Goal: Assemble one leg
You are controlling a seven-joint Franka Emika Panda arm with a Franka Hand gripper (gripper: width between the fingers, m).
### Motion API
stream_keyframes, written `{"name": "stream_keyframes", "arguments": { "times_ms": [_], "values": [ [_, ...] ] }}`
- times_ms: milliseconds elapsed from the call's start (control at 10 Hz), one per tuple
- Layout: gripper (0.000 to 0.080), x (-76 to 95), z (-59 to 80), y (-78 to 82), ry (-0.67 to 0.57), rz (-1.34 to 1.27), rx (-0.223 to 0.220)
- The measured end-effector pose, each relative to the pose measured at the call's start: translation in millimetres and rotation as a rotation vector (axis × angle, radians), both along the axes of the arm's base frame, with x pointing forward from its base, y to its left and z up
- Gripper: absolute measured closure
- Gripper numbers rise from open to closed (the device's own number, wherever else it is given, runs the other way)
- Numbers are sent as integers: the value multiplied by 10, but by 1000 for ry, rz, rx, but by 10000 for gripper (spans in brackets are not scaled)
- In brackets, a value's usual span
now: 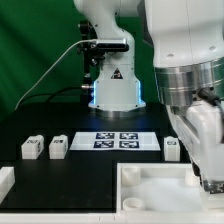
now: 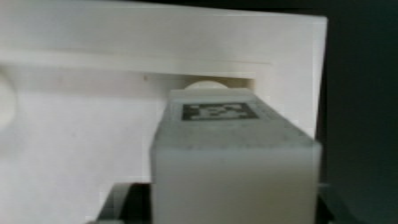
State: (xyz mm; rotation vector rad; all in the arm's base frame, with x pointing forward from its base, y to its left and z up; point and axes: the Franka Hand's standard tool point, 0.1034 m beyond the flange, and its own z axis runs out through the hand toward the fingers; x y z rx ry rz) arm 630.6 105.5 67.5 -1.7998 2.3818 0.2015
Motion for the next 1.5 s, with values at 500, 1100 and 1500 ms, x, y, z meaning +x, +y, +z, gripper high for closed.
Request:
{"name": "stream_keyframes", "arguments": {
  "times_ms": [500,1100,1500],
  "values": [
    [182,-24,14,165,-97,550,-43],
    [150,23,-24,68,-207,1406,-135],
    [447,12,-35,101,-183,1185,-115]
  ]
}}
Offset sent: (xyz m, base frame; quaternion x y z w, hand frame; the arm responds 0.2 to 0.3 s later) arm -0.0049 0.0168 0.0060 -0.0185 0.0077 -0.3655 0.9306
